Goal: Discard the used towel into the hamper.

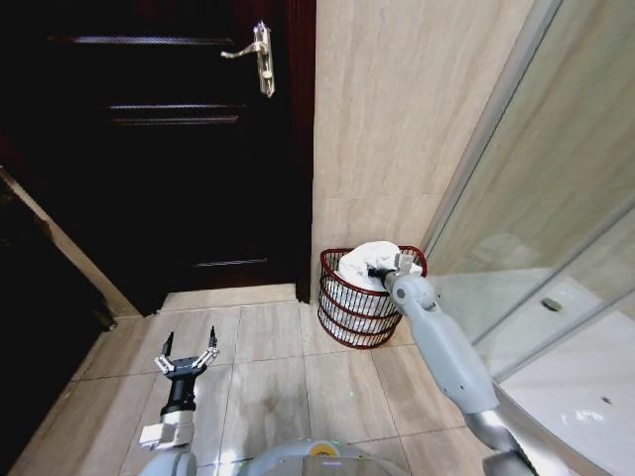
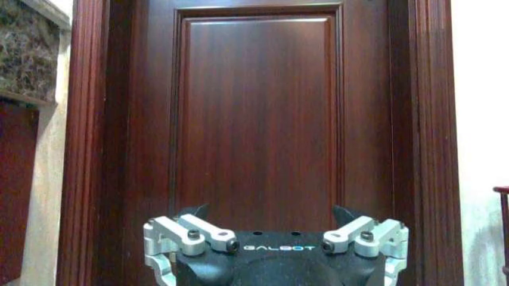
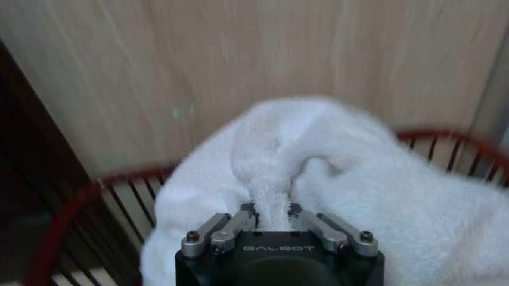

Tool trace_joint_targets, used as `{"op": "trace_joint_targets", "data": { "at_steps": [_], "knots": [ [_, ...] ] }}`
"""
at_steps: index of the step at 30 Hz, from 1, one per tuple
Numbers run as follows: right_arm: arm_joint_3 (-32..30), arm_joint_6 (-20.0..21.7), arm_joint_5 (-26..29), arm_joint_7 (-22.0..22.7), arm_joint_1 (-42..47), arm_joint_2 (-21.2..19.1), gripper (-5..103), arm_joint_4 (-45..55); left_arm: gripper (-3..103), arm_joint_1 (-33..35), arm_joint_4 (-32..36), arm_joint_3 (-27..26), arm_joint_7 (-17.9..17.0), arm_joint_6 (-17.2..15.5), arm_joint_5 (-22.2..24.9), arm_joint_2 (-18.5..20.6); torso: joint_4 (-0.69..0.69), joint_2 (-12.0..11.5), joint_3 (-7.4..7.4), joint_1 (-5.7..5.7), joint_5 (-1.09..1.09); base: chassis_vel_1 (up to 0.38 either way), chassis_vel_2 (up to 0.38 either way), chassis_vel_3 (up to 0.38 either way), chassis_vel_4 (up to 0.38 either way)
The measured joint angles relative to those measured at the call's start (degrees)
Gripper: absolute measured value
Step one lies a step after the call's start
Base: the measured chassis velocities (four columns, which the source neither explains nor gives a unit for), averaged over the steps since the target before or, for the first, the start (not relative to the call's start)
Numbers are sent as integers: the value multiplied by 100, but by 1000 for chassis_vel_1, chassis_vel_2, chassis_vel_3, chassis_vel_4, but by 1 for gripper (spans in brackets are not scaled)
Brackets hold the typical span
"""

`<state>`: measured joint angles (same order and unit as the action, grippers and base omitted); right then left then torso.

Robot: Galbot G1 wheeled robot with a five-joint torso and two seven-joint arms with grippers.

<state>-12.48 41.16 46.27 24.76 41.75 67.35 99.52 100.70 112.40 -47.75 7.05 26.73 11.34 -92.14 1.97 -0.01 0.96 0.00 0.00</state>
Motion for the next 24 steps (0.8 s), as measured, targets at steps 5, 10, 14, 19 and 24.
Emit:
{"op": "trace_joint_targets", "data": {
  "at_steps": [5,10,14,19,24],
  "knots": [
    [-240,-95,68,272,454,-269,41,1193,100,-49,-28,-1,0,-24,10,0,0,0,-1,0,0,0,0,0,0],
    [-527,-239,-140,-254,502,-532,58,1600,100,-56,-67,5,-1,-25,-4,0,-5,0,-1,0,-1,0,0,0,0],
    [-349,-639,-178,-683,-120,-453,74,743,100,-68,-70,22,0,-27,-74,-2,1,0,-1,0,-2,0,0,0,0],
    [159,-760,-222,-614,-746,-106,91,-577,100,-111,-58,-2,9,-103,-113,0,2,0,0,0,-2,0,0,0,0],
    [336,-345,-132,-209,-820,55,100,-1071,100,-170,-70,-67,11,-147,-106,0,2,0,0,0,-2,0,0,0,0]
  ]
}}
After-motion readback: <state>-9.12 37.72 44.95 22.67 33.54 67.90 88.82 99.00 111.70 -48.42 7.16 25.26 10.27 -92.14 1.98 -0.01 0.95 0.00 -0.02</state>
